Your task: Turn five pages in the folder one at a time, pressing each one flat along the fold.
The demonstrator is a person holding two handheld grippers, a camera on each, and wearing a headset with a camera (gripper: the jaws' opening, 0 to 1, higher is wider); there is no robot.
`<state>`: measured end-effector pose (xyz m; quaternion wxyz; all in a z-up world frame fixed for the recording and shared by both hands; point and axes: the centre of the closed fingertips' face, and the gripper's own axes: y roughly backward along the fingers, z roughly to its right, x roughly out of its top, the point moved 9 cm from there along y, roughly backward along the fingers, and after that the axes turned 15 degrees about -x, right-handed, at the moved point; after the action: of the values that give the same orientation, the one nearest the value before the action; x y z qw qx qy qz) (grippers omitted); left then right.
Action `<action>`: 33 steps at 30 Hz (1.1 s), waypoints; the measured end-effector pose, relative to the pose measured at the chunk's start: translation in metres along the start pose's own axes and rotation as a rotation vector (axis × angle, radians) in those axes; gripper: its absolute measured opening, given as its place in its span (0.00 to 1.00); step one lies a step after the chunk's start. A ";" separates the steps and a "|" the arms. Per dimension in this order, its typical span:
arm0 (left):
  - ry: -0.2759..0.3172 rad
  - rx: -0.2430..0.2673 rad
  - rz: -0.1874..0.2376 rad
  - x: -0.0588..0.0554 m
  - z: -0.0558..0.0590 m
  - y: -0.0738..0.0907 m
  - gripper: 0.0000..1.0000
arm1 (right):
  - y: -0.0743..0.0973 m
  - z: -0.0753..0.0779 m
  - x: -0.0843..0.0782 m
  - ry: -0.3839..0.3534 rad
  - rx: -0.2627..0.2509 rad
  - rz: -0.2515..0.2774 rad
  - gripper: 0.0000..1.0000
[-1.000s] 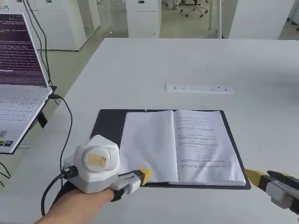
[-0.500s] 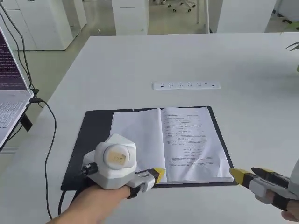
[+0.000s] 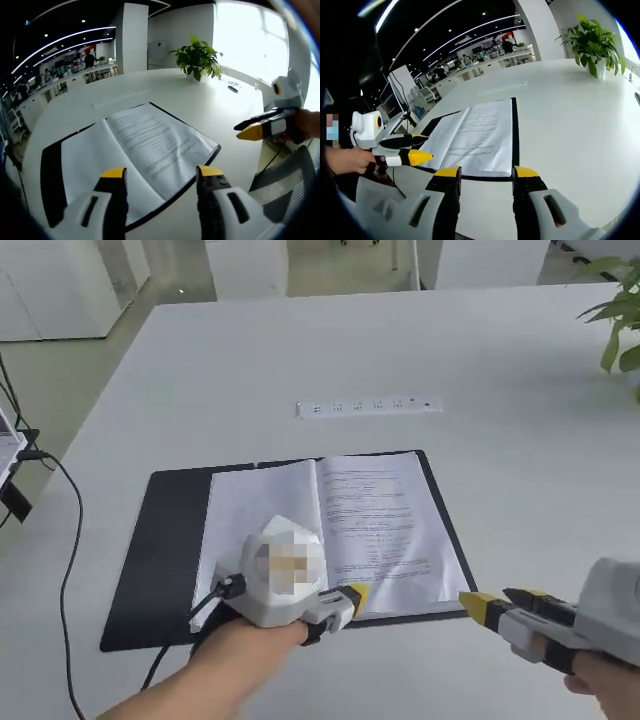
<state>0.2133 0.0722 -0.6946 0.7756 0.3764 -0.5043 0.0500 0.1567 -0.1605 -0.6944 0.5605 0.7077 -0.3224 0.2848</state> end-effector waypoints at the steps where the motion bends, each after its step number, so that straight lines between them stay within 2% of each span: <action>1: 0.000 -0.005 0.003 0.000 0.002 -0.008 0.54 | 0.000 -0.001 -0.001 -0.007 0.003 -0.001 0.39; 8: -0.043 -0.031 -0.004 -0.005 0.014 -0.052 0.51 | -0.001 -0.004 -0.007 -0.016 0.013 0.001 0.39; 16: -0.061 -0.017 0.001 -0.013 0.019 -0.081 0.48 | -0.002 0.000 -0.004 -0.042 0.004 0.018 0.38; 22: -0.069 0.013 -0.005 -0.021 0.017 -0.094 0.45 | -0.003 0.003 -0.005 -0.059 -0.003 0.023 0.37; 25: -0.094 0.025 0.015 -0.024 0.020 -0.093 0.43 | -0.005 0.005 -0.007 -0.059 -0.006 0.017 0.37; 28: -0.116 0.000 0.050 -0.029 0.022 -0.094 0.37 | -0.006 0.005 -0.008 -0.068 0.000 0.018 0.37; 33: -0.106 0.003 0.096 -0.033 0.019 -0.094 0.32 | -0.007 0.006 -0.006 -0.065 0.001 0.022 0.37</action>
<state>0.2260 0.0031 -0.7680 0.7441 0.3549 -0.5619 0.0680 0.1582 -0.1648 -0.7044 0.5460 0.7134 -0.3481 0.2679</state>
